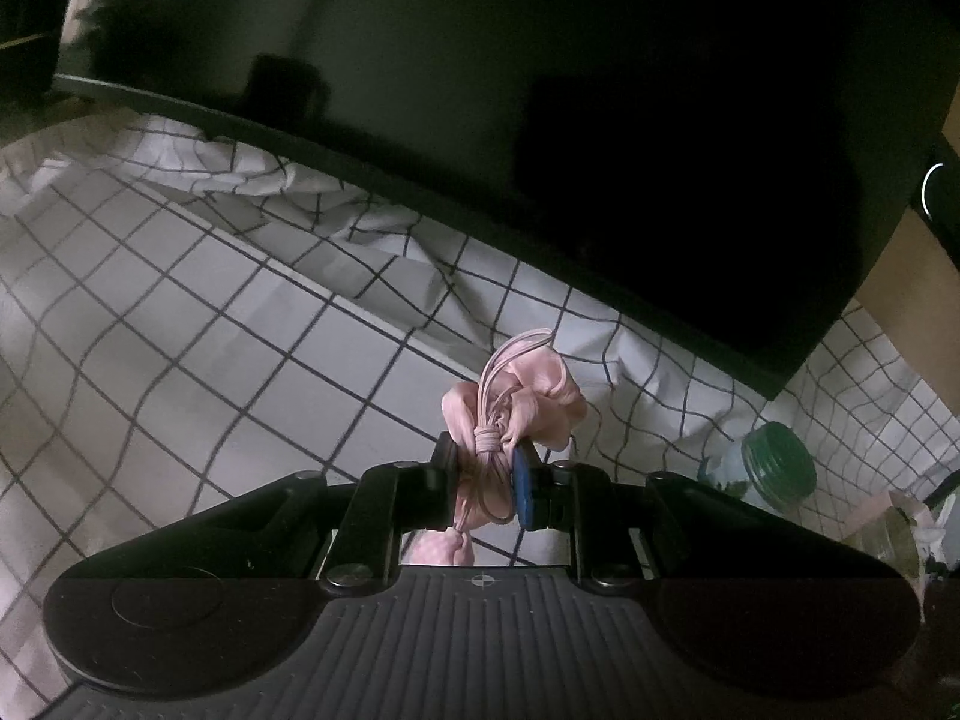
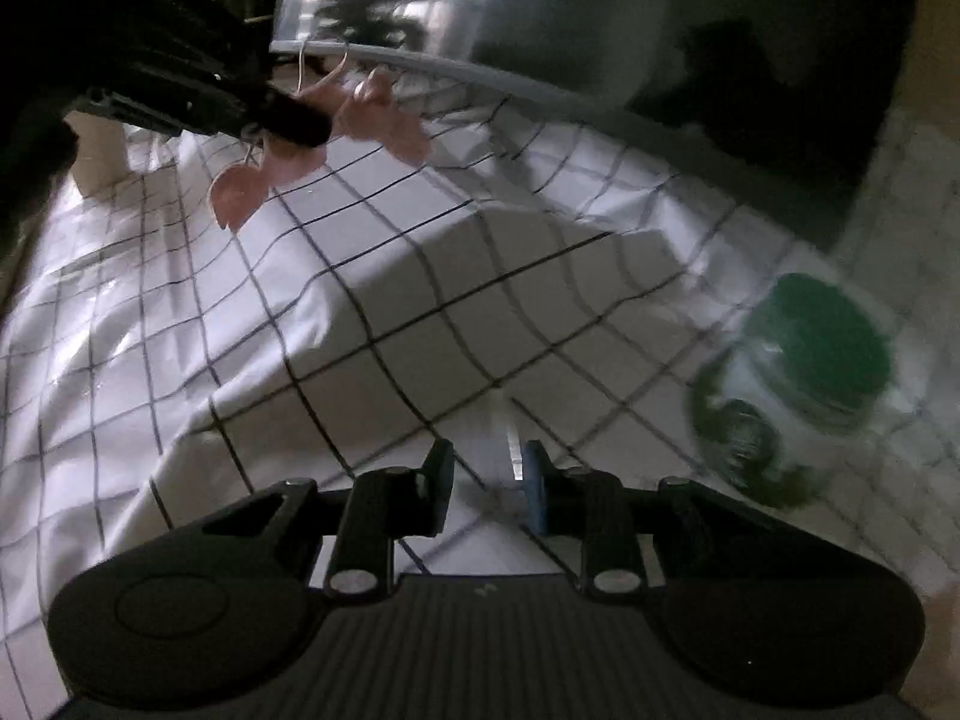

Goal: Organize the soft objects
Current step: 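Close the right tool on the clear plastic piece and lift it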

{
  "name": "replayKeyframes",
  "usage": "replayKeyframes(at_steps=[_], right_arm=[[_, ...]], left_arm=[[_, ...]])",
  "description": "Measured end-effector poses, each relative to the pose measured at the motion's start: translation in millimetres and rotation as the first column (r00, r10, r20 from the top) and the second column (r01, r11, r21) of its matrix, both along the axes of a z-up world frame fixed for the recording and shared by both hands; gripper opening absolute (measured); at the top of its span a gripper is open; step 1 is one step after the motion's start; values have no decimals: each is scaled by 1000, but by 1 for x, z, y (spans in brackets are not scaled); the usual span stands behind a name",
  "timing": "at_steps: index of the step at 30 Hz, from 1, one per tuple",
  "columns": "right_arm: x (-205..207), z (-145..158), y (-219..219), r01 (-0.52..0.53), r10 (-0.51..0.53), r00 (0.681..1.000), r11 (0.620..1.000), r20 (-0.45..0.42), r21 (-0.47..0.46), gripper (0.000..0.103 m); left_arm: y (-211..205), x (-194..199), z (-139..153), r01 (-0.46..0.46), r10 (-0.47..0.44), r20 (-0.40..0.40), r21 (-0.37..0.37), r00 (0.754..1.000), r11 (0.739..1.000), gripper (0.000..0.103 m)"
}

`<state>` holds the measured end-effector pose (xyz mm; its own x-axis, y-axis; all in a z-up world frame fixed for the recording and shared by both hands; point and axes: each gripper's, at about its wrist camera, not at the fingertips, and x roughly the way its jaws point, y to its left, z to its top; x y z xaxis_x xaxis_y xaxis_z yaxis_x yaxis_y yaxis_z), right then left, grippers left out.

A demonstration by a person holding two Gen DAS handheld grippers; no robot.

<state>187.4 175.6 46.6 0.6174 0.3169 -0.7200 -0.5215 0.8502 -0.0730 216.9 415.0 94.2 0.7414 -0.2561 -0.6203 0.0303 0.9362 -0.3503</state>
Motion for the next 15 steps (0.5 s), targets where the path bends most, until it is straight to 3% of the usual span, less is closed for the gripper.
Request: replayKeyframes(at_steps=[1,2,4,8,10,12,15], right_arm=[[-3,4,-5,36,-36,999,999,12,28,38],[-3,6,-9,76,-76,997,996,13,45,60],[-3,8,-17,202,-204,979,976,8,85,72],[10,-5,-29,365,-350,930,916,-112,168,74],[14,-10,-24,386,-376,922,906,-89,172,76],[20,-14,-13,378,-372,926,915,-70,139,80],[21,-17,5,280,-280,960,958,-13,55,78]], left_arm=[[-2,0,-1,4,-4,-4,2,1000,1000,21],[-3,1,-1,9,-9,-6,2,1000,1000,21],[-5,1,-1,20,-20,-7,0,1000,1000,21],[-6,4,-3,25,-25,-15,6,1000,1000,21],[-6,5,-3,27,-27,-21,7,999,1000,21],[-6,5,-4,33,-33,-27,10,999,999,21],[-6,4,-4,36,-36,-37,12,999,999,21]])
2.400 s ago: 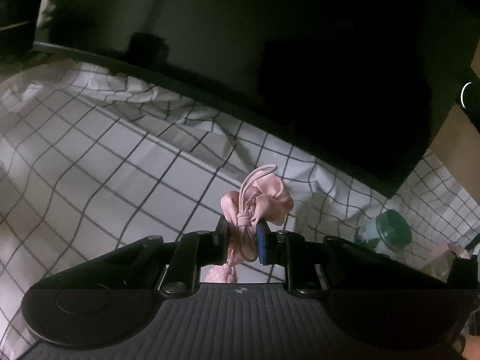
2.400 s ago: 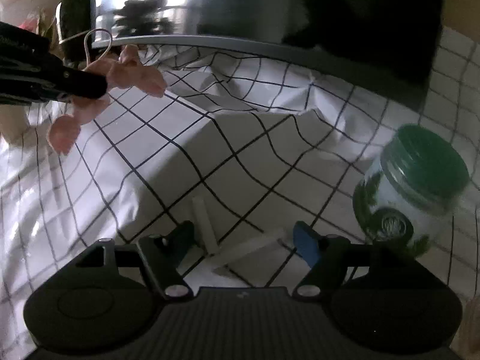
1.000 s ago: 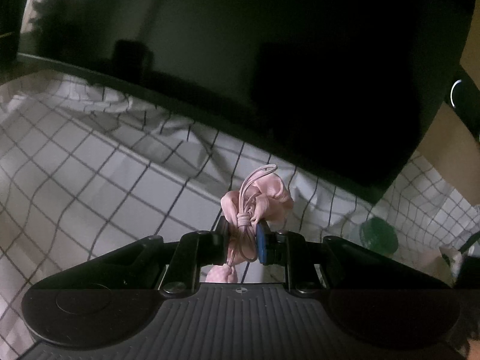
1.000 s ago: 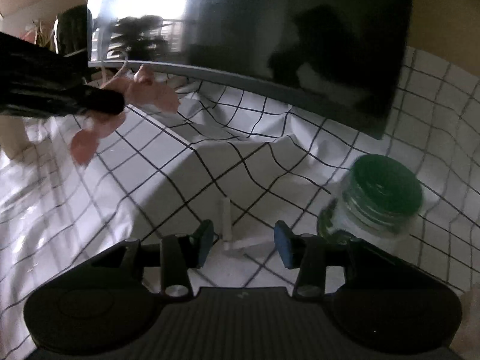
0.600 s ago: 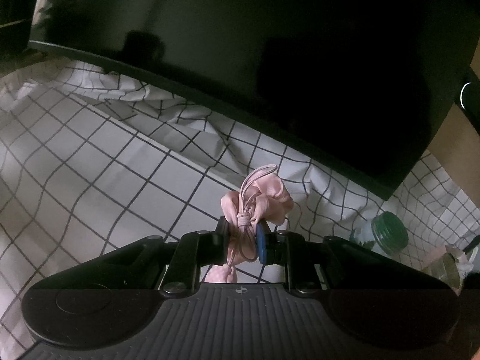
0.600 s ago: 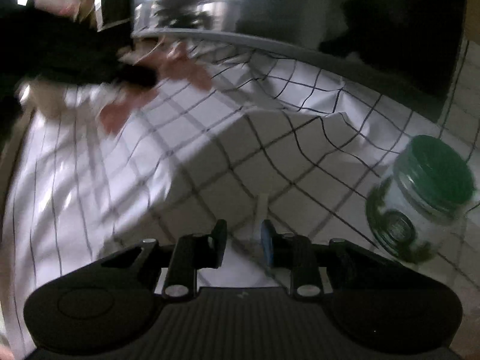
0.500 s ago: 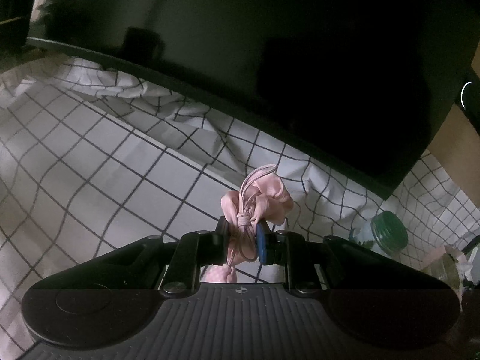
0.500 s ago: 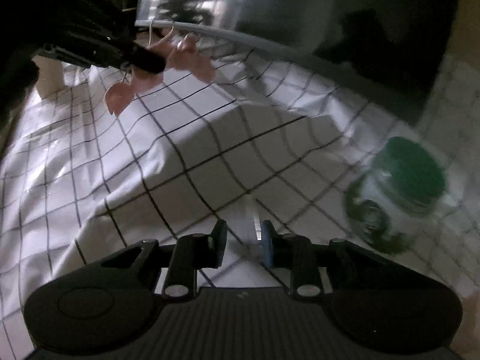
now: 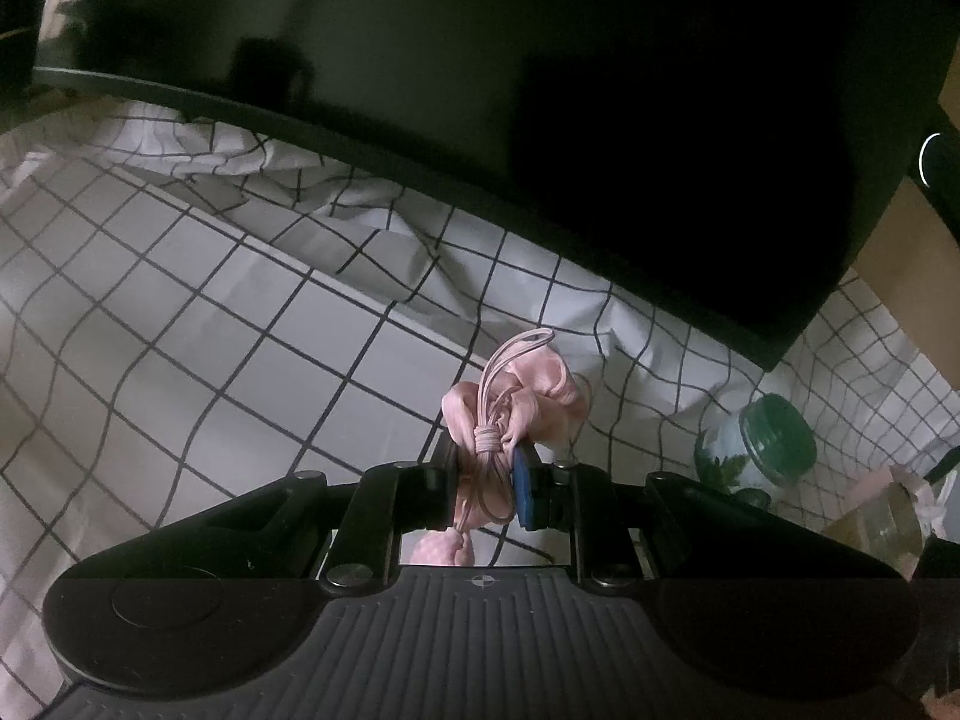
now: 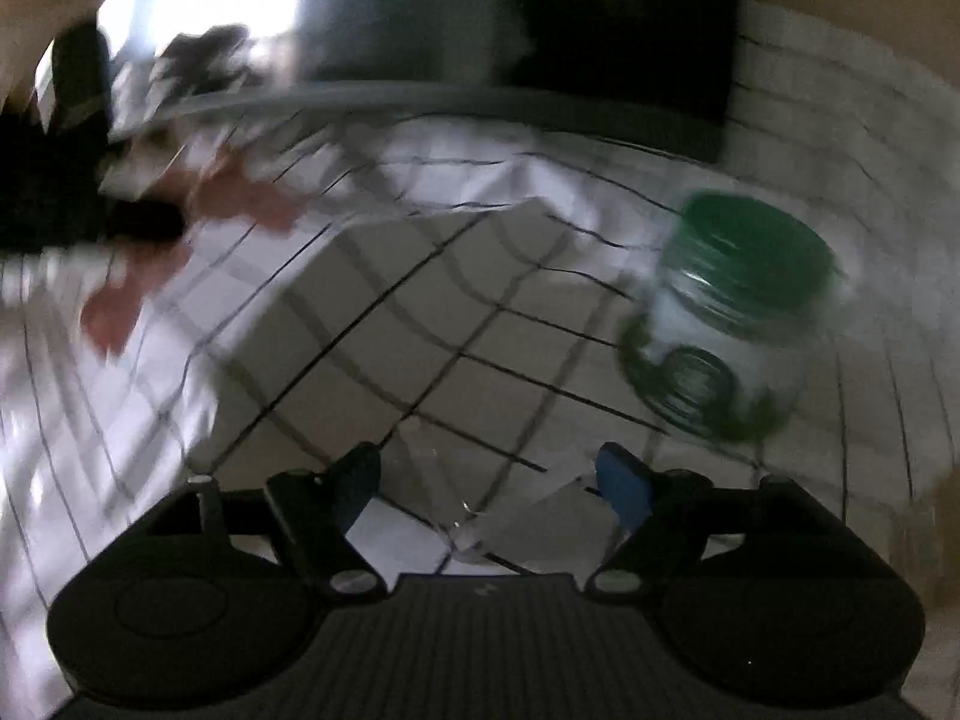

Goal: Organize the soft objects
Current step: 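Close the right tool on the clear plastic piece and lift it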

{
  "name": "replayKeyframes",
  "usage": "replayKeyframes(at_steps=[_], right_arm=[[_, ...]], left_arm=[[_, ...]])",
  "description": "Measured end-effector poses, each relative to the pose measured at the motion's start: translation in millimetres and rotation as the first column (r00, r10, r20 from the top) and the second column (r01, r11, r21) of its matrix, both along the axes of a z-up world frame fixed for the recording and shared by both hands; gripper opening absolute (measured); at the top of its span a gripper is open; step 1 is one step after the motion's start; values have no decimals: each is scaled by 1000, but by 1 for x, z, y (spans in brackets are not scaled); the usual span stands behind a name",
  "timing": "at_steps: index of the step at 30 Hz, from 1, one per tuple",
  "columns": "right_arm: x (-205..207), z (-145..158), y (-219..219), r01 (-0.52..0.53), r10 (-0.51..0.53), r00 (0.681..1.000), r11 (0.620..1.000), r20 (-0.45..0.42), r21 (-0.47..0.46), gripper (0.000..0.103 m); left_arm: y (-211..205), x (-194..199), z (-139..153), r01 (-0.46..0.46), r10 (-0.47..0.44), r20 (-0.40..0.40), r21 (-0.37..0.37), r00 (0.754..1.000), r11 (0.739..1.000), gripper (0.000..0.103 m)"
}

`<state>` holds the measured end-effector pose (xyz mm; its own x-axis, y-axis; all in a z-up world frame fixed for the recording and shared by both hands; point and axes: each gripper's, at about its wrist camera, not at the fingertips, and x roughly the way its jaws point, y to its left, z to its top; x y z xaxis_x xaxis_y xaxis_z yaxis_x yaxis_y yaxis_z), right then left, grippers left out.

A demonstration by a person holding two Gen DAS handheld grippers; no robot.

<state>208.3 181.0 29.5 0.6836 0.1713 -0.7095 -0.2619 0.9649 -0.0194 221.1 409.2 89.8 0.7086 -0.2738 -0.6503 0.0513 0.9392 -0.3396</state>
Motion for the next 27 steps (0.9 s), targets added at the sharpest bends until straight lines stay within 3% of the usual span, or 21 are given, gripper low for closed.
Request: replayKeyframes(at_steps=[1,7,13,14,15,21,27], right_arm=[[-1,0,2,-23,23,1000,1000,6,-6,73],[-7,4,-4,-68,69,997,998,-22,14,69],[-13,20,-4,-86,85,996,996,25,27,65],[-12,24,-4,-87,85,996,996,33,33,42],[-13,27,-5,-90,89,995,995,34,38,37],[-13,35,-11,-97,96,995,995,38,38,37],[-15,33,1,-214,215,977,974,-1,70,34]], left_arm=[[0,0,0,1,-1,-1,0,1000,1000,21],[2,0,0,0,0,-1,-7,1000,1000,21],[-3,-1,1,7,-7,-3,-10,1000,1000,21],[-5,-1,2,9,-9,-3,-9,1000,1000,21],[-6,-2,3,12,-12,-1,-8,1000,1000,21],[-11,-3,9,14,-14,14,-3,1000,1000,21],[-11,-5,7,13,-13,1,4,1000,1000,22]])
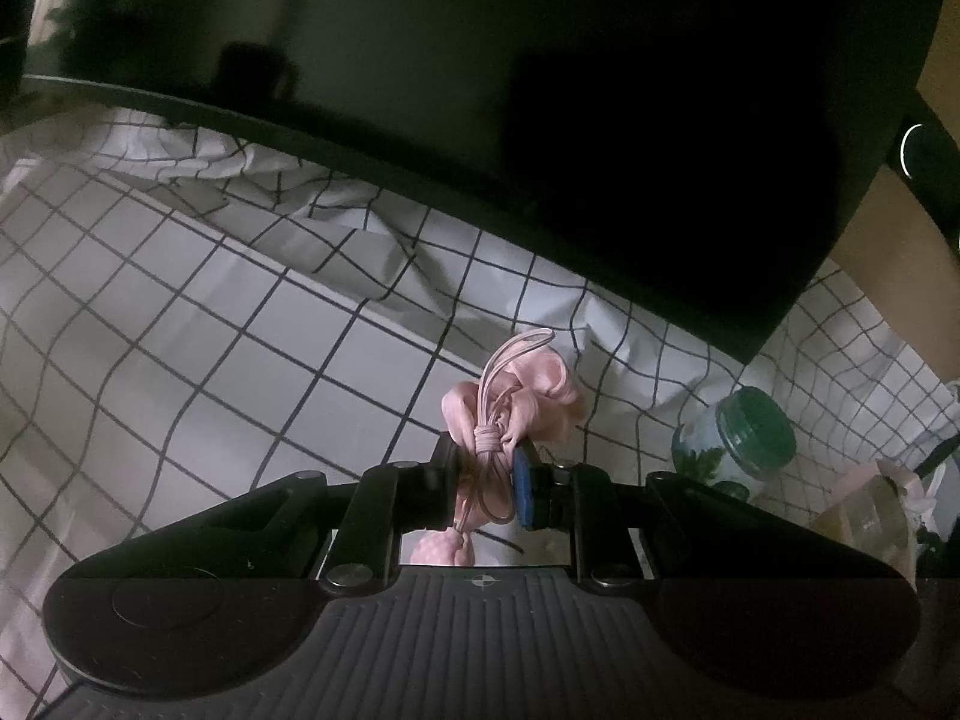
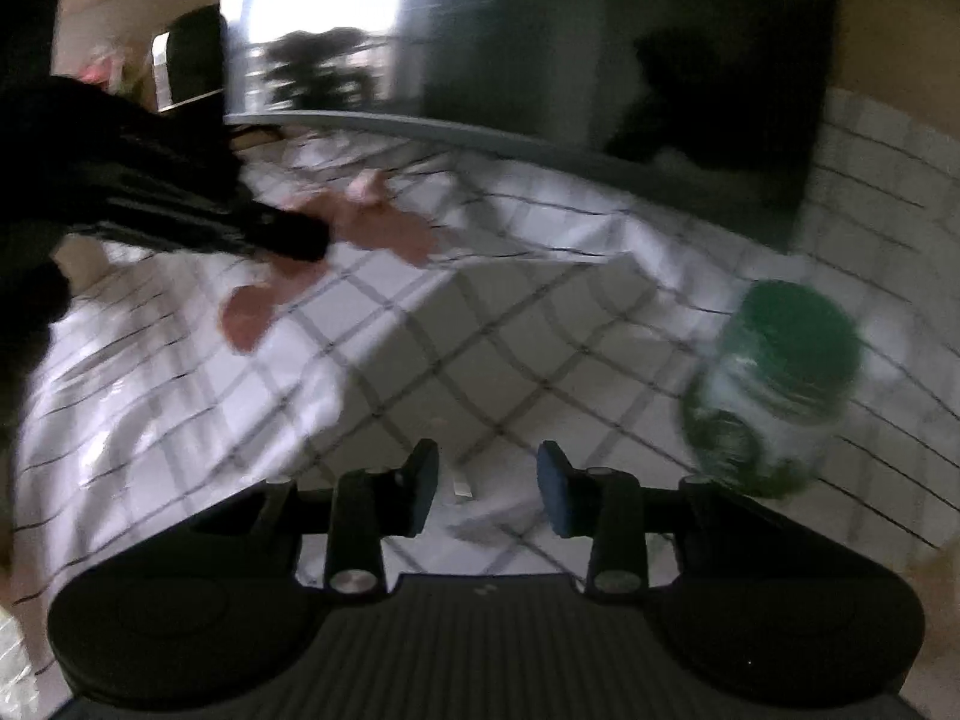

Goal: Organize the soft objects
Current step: 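Close the right tool on the clear plastic piece and lift it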

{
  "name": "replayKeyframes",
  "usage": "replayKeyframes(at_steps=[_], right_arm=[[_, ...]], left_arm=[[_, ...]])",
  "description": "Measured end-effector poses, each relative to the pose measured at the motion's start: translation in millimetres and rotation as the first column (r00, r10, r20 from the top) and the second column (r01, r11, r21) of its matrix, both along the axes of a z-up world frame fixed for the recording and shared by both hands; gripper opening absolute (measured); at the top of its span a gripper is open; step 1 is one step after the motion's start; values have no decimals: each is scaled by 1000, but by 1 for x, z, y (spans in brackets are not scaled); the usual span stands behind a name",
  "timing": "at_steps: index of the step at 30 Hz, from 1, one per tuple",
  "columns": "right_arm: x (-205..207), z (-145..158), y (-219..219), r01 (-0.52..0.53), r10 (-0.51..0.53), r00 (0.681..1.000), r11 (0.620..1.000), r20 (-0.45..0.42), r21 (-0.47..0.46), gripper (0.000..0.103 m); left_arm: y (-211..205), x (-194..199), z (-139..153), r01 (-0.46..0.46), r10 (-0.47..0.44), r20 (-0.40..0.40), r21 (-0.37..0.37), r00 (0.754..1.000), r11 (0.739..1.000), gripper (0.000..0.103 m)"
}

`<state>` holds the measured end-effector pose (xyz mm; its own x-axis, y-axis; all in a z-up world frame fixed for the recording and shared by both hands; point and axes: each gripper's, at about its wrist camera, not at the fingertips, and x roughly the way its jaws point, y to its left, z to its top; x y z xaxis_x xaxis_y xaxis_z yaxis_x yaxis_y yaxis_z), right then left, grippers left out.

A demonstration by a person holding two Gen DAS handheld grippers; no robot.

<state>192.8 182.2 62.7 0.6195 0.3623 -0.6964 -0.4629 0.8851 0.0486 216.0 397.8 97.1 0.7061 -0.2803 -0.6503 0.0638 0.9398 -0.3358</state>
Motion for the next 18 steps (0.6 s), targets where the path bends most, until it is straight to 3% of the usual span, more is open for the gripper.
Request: replayKeyframes(at_steps=[6,7,8,12,18], right_arm=[[17,-23,26,-111,108,993,992,-51,-58,30],[17,-23,26,-114,111,993,992,-50,-58,25],[18,-22,26,-120,116,992,990,-53,-68,12],[17,-16,23,-125,120,991,988,-64,-88,12],[12,22,13,-88,91,995,993,32,-84,12]], left_arm=[[3,-4,1,-1,2,-7,20,1000,1000,22],[3,-4,1,-2,3,-5,21,1000,1000,22],[5,-4,1,-5,5,-4,21,1000,1000,22],[6,-4,2,-13,13,-1,15,1000,1000,21],[-1,-1,13,-5,4,28,19,1000,1000,21]])
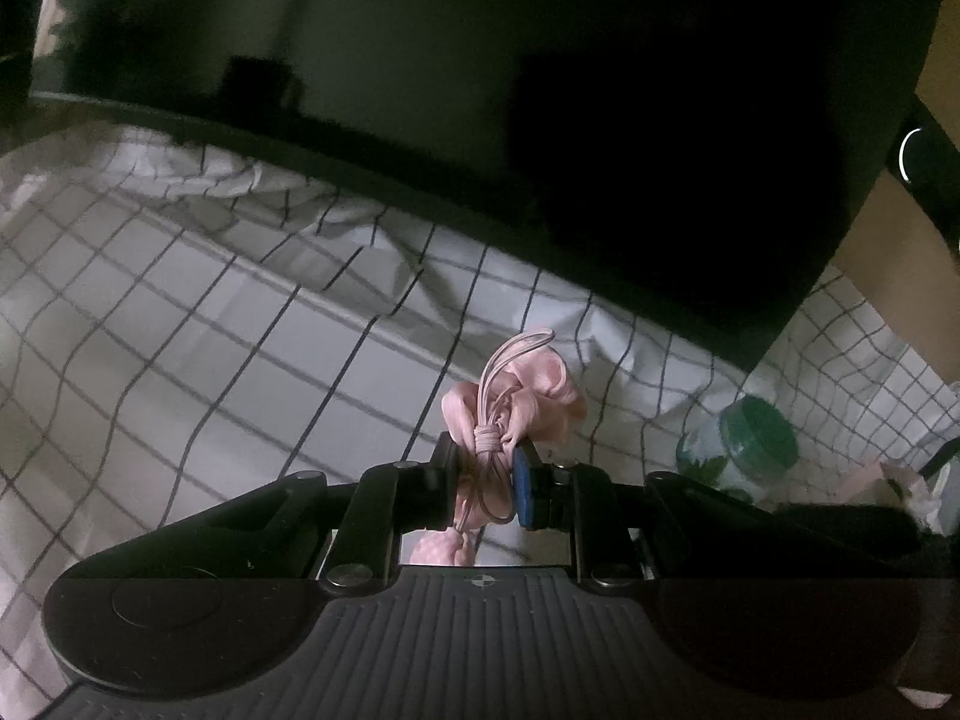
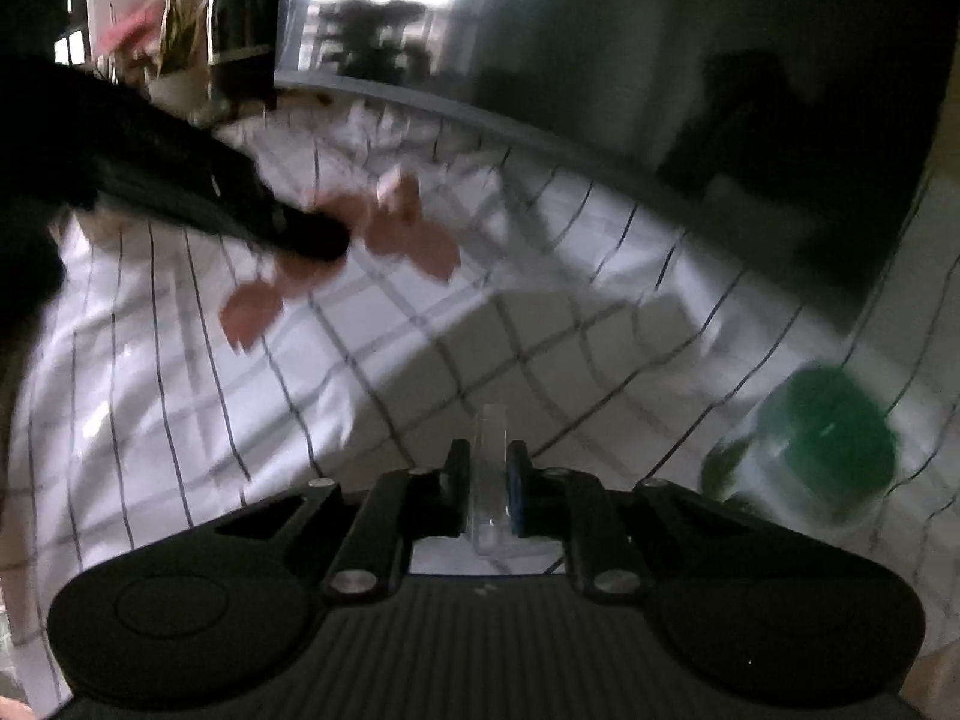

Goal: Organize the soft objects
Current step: 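Close the right tool on the clear plastic piece and lift it, then carry the scrunchie with the left tool into the pink box while the right tool drops the clear piece there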

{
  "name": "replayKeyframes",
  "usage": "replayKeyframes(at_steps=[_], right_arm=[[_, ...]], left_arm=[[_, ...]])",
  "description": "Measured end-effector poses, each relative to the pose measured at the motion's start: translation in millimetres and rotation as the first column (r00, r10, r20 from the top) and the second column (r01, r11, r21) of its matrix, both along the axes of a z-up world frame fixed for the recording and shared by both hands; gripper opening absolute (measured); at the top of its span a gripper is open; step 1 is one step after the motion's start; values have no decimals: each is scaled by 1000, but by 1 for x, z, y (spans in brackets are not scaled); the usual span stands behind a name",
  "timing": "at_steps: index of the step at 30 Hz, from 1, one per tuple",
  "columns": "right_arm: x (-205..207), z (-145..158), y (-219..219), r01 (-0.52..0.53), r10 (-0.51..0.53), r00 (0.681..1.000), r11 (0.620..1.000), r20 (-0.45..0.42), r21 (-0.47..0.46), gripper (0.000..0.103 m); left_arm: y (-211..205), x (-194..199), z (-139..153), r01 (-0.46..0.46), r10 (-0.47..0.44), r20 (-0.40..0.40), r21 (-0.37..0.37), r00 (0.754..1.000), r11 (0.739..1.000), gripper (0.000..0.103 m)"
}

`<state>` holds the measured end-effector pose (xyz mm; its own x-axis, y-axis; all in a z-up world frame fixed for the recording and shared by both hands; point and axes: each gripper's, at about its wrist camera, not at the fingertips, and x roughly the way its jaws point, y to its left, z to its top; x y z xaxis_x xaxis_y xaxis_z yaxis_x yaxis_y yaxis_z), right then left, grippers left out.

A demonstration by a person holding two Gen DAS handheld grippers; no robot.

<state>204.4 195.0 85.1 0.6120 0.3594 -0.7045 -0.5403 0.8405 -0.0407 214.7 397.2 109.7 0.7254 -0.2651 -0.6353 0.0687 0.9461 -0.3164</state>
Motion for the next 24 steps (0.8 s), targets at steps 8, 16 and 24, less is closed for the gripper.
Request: replayKeyframes(at_steps=[8,16,24], right_arm=[[-7,72,-23,37,-42,987,999,156,32,12],[-23,137,-85,145,-153,950,988,270,50,12],[-55,181,-174,300,-292,882,953,370,38,12]], left_arm=[[-24,15,42,29,-34,98,47,995,998,21],[-78,35,85,91,-103,192,67,976,994,21],[-181,35,116,271,-276,264,54,924,961,21]])
